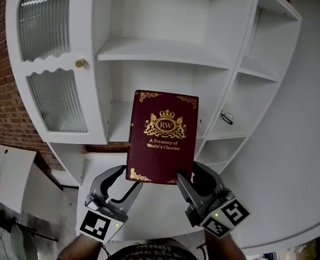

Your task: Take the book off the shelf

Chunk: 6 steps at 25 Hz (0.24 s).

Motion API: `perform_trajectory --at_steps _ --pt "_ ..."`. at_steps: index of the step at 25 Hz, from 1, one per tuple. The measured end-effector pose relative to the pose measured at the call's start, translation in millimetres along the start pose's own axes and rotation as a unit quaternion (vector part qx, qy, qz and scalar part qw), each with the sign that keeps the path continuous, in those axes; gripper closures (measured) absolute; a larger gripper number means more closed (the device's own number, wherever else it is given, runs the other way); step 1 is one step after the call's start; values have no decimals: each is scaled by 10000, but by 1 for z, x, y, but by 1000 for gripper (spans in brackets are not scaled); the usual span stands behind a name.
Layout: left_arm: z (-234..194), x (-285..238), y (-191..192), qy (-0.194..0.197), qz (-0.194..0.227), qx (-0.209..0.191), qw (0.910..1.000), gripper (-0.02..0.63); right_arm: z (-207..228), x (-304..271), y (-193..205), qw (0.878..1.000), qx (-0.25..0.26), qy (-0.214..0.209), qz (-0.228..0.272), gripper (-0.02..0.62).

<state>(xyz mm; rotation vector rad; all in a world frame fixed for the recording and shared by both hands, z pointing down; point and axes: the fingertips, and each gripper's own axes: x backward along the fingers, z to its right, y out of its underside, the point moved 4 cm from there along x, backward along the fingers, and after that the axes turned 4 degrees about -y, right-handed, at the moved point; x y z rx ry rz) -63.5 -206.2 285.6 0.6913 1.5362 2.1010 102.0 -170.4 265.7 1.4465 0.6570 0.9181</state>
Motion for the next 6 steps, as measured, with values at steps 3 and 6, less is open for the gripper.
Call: perform_trajectory --at_steps 3,6 --pt "-4 1 -1 17 8 -18 10000 400 -2 -4 1 10000 -33 14 -40 411" --pt "-9 4 -2 18 -15 -43 10000 400 -5 -8 1 10000 -44 15 -60 411"
